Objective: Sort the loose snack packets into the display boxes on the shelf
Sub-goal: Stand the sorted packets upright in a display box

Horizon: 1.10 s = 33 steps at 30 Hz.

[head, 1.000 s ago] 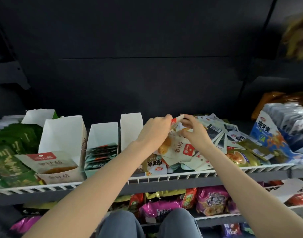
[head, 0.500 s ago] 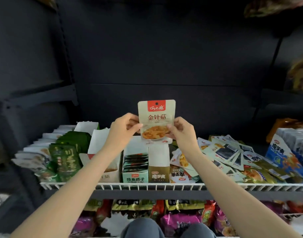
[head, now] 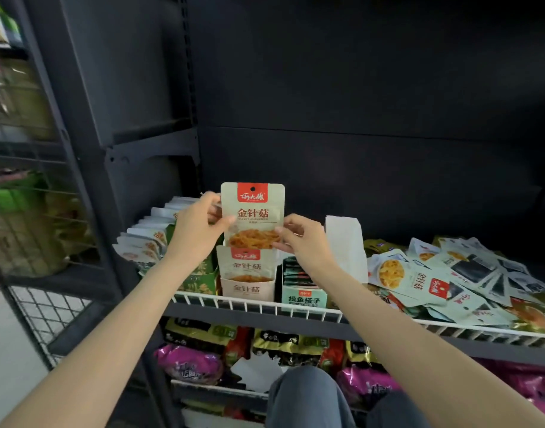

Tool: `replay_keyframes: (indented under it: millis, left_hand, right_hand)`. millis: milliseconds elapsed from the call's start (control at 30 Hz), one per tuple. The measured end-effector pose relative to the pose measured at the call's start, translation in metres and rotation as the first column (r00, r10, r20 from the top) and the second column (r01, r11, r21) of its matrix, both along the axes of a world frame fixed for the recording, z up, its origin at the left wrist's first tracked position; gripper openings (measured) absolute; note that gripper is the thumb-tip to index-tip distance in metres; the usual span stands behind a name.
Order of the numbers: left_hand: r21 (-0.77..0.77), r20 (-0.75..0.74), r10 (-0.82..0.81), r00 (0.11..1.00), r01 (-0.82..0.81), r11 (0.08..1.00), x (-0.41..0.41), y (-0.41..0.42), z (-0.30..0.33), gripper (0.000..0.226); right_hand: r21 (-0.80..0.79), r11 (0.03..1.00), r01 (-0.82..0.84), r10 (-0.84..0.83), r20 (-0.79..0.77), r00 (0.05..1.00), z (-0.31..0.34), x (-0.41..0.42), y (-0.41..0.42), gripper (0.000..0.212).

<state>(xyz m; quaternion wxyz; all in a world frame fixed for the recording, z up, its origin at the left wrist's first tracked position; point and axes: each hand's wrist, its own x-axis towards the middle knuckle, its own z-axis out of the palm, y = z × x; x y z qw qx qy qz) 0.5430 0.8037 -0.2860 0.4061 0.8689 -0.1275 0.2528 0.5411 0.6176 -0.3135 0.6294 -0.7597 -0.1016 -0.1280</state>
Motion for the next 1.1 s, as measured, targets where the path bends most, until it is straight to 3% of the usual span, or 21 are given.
replay_keyframes:
  millis: [100, 333, 400, 500, 667, 833, 1100]
  left_hand:
    - [-0.009, 0.004, -0.043, 0.999, 0.043, 0.999, -0.001, 0.004, -0.001, 0.042]
    - [0.074, 0.043, -0.051, 0.998, 0.048, 0.996, -0.001, 0.013, 0.003, 0.017]
    - [0.145, 0.030, -0.033, 0.999, 0.028, 0.989, -0.001, 0.014, 0.002, 0.017]
    - [0.237, -0.008, -0.036, 0.999, 0.037, 0.971, 0.000, 0.014, -0.006, 0.016]
    - [0.273, -0.020, -0.045, 0.999, 0.049, 0.961, -0.003, 0.015, -0.007, 0.012]
    - [0.271, -0.017, -0.046, 0.999, 0.049, 0.961, -0.006, 0.018, -0.006, 0.012]
    - [0.483, -0.083, -0.032, 0.996, 0.068, 0.873, -0.013, 0.018, -0.002, 0.017]
  right_hand:
    - [-0.073, 0.997, -0.012, 0.010, -0.028, 1.000, -0.011, 0.002, 0.004, 0.011]
    - [-0.071, 0.995, -0.066, 0.060, -0.076, 0.995, -0.014, 0.008, 0.008, 0.009]
    - [-0.168, 0.984, -0.056, 0.040, -0.098, 0.994, -0.016, 0.010, 0.008, 0.011]
    - [-0.375, 0.927, -0.020, -0.003, -0.059, 0.998, -0.018, 0.010, 0.006, 0.020]
    - [-0.531, 0.847, 0.004, 0.020, 0.039, 0.999, -0.013, 0.003, 0.003, 0.021]
    - [-0.652, 0.745, 0.143, -0.034, 0.177, 0.984, -0.009, 0.001, 0.001, 0.023]
    - [-0.769, 0.638, 0.037, -0.035, 0.019, 0.999, -0.009, -0.003, 0.004, 0.021]
